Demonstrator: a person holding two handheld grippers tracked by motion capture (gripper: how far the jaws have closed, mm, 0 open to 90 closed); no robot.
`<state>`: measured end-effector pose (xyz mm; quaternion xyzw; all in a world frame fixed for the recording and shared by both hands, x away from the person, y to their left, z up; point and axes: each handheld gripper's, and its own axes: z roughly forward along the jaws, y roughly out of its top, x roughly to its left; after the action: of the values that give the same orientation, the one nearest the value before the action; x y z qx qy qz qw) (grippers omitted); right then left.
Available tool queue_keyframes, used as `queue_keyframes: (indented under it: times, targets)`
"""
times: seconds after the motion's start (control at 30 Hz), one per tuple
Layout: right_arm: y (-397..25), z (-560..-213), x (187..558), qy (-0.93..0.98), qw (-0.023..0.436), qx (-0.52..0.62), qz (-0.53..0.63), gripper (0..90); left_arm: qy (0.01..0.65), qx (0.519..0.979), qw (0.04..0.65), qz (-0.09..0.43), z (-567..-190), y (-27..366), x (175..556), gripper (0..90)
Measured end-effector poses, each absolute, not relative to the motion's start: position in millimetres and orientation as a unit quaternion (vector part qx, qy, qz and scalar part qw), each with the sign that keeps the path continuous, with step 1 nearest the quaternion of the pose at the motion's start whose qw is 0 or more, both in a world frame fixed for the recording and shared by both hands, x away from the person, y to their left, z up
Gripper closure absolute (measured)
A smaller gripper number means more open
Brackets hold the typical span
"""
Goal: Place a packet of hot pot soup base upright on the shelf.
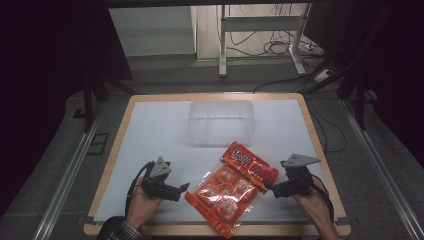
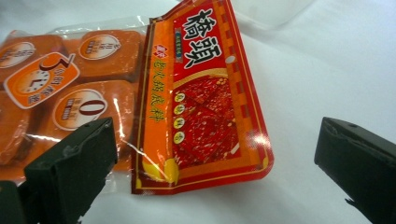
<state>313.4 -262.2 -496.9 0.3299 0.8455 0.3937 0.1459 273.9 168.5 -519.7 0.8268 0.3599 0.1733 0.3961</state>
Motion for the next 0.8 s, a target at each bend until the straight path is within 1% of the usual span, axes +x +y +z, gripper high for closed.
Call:
queue_keyframes:
  times: [0.1, 0.27, 0.5, 0.7, 0.8]
  targets:
    - [-259.7, -497.8, 318.6, 0.852, 0.149, 0.329, 0.379, 0.0, 0.357, 0.831, 0.386, 0.181, -521.1, 166.4, 273.8, 0.0]
    - [-253.7, -499.6, 326.1, 0.852, 0.139, 0.325, 0.385, 0.0, 0.356, 0.832, 0.382, 0.186, -521.5, 165.8, 273.3, 0.0]
    - [-249.6, -506.3, 335.7, 0.854, 0.103, 0.339, 0.380, 0.7, 0.357, 0.835, 0.376, 0.185, -522.8, 168.4, 270.0, 0.0]
    - [-243.6, -510.7, 340.1, 0.864, 0.085, 0.344, 0.358, 9.8, 0.358, 0.837, 0.370, 0.183, -524.5, 170.0, 268.6, 0.0]
    - [-240.0, -511.2, 343.3, 0.865, 0.067, 0.345, 0.359, 16.7, 0.358, 0.838, 0.369, 0.183, -524.8, 169.8, 268.2, 0.0]
